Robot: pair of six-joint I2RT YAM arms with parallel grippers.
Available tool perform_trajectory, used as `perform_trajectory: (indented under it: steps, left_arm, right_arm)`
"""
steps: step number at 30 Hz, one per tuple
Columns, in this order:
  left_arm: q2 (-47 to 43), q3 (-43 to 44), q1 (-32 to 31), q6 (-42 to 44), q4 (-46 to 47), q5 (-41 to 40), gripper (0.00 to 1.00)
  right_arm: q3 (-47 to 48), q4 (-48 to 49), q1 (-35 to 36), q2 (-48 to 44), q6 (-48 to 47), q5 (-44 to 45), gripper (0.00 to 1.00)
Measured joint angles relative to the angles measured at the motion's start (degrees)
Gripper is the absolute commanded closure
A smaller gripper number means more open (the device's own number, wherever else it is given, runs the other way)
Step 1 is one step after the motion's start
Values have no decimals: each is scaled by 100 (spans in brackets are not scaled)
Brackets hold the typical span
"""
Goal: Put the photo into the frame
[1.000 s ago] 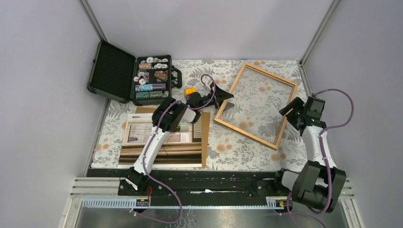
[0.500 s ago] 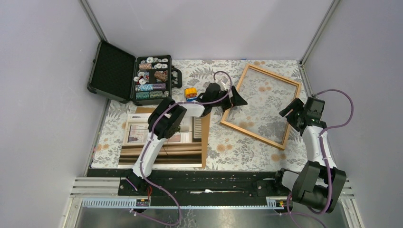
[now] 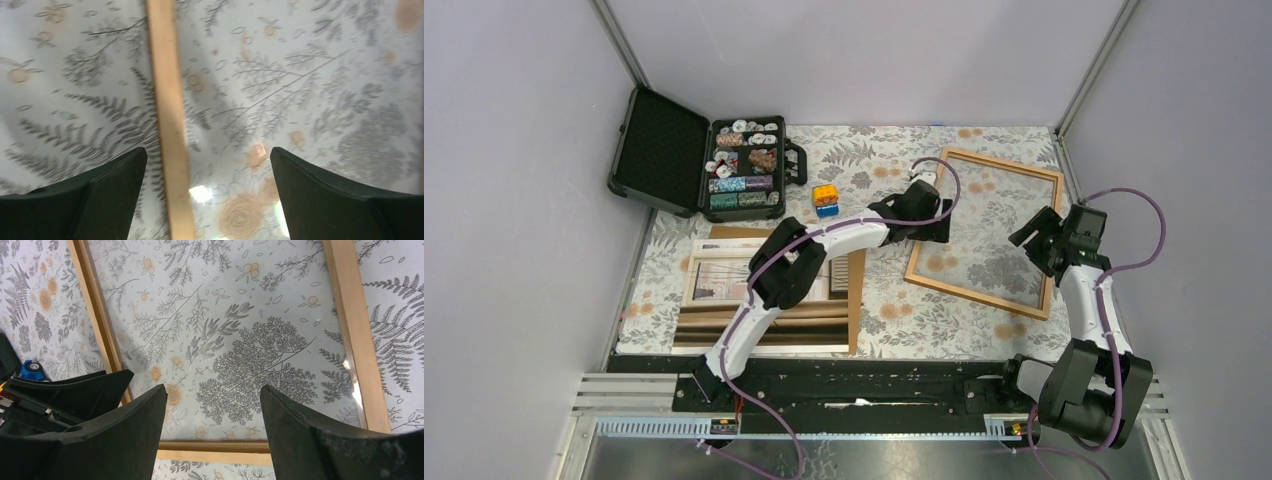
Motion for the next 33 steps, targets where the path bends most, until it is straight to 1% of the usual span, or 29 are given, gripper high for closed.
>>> perform_trajectory:
  steps: [3, 5, 7, 9, 12, 16, 19, 21, 26, 28, 31, 33]
  left_arm:
    - [-4, 269, -28, 269, -710, -407, 1]
    - [-63, 348, -20, 420, -1049, -595, 1]
    - [-262, 282, -11, 529, -1366, -684, 1]
    - [-688, -39, 7, 575, -1537, -695, 1]
    - [-1722, -901, 28, 573, -1589, -616, 1]
    - [-3665, -2514, 28, 455, -1397, -461, 1]
    - [-4905, -3480, 28, 289, -1294, -407, 1]
    - [-5571, -4076, 24, 146, -1270, -404, 1]
    - [-6568, -5235, 24, -271, -1502, -505, 1]
    - [-6800, -5626, 24, -496, -1641, -654, 1]
    - [-6942, -6098, 24, -848, -1781, -883, 1]
    - [-6990, -6371, 24, -1078, -1808, -1036, 1]
  right_arm:
    - [-9, -2, 55, 0, -4, -57, 21]
    - [-9, -13, 146, 0, -11, -136, 17]
    - [-9, -76, 321, 0, -33, -201, 14]
    - [-9, -127, 592, 0, -48, -238, 12]
    - [-11, -219, 1233, -20, -55, -332, 11]
    - [-85, -199, 2116, -83, 57, -422, 10]
    - [-203, -114, 2811, -92, 221, -518, 10]
    - [-240, -4, 3357, -26, 393, -555, 10]
    - [-247, 656, 4793, 452, 911, -599, 11]
    - [-293, 1191, 5335, 776, 1279, -669, 13]
    - [-354, 1770, 5742, 1178, 1665, -844, 15]
    - [-389, 2122, 5893, 1438, 1886, -927, 16]
